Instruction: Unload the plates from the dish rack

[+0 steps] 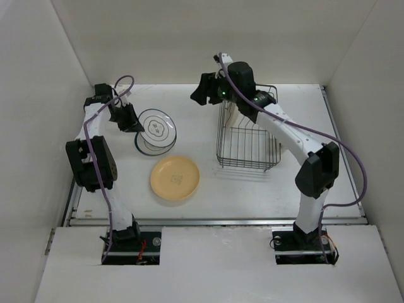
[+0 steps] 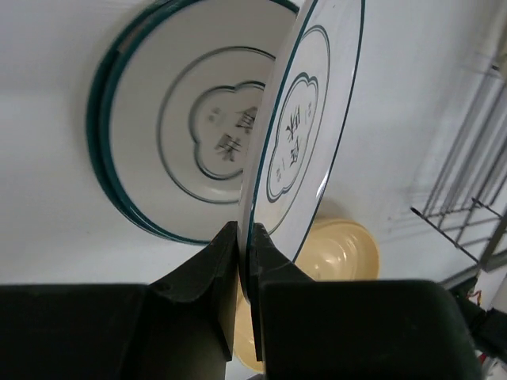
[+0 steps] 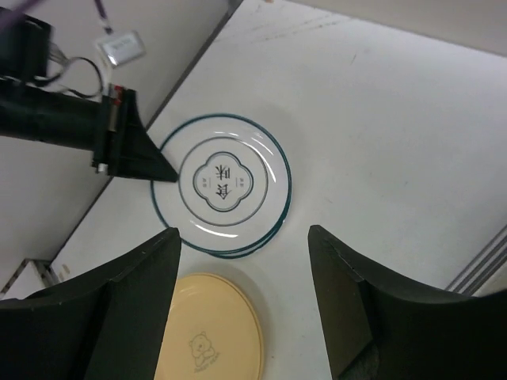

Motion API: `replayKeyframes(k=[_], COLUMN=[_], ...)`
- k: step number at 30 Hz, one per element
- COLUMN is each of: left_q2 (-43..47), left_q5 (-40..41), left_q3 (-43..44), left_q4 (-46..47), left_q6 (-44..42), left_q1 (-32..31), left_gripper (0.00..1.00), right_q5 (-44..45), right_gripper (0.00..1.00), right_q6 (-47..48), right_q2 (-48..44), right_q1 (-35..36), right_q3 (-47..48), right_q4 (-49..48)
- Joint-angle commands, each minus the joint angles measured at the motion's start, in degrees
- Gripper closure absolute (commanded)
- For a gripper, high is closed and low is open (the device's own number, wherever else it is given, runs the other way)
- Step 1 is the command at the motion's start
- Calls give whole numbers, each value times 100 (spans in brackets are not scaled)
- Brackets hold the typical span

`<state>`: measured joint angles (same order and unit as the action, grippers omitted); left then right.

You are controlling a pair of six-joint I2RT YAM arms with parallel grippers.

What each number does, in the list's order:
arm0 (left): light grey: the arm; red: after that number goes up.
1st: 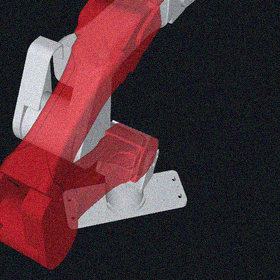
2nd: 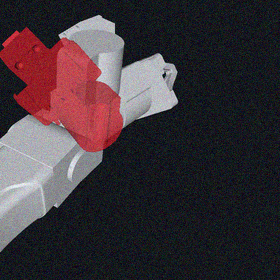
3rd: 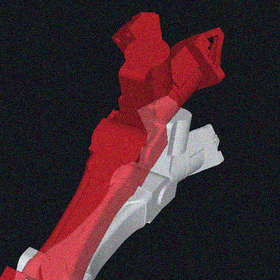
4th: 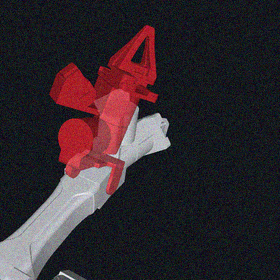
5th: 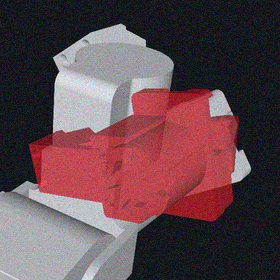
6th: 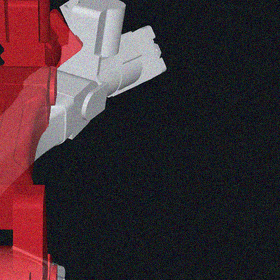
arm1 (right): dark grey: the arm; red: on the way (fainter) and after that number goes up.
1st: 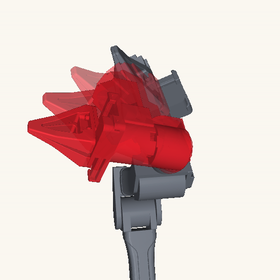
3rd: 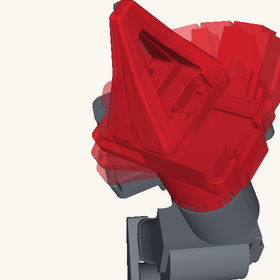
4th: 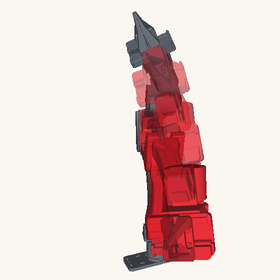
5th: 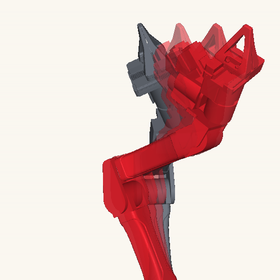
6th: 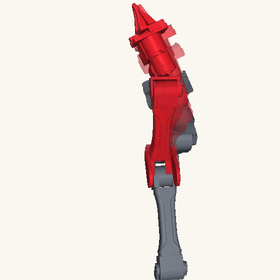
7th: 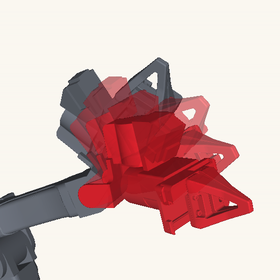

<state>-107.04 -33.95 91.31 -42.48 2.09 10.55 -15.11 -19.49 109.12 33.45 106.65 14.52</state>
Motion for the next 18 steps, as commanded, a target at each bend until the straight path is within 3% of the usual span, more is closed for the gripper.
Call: replayKeyframes(k=[1,3,5,7,10,14,18], left_q2=[-526,-756,-888,-950,-950,-898,-844], left_q5=[468,687,741,881,1214,1417,1550], left_q3=[526,608,669,669,617,555,502], left_q4=[-260,-559,-655,-744,-806,-859,-911], left_q6=[231,38,-76,-147,-147,-252,-253], left_q1=[44,44,44,44,44,44,44], left_gripper=[100,98,89,71,60,46,42], right_q5=[464,667,1062,1465,2554,4180,5437], right_gripper=[29,29,29,29,28,21,17], right_q6=[182,182,234,235,165,-38,-108], right_q2=[-417,-567,-768,-822,-884,-788,-182], right_q1=[21,21,21,21,21,21,-84], right_q3=[-56,-135,-136,-136,162,496,1215], right_q4=[15,15,85,252,726,1376,2411])
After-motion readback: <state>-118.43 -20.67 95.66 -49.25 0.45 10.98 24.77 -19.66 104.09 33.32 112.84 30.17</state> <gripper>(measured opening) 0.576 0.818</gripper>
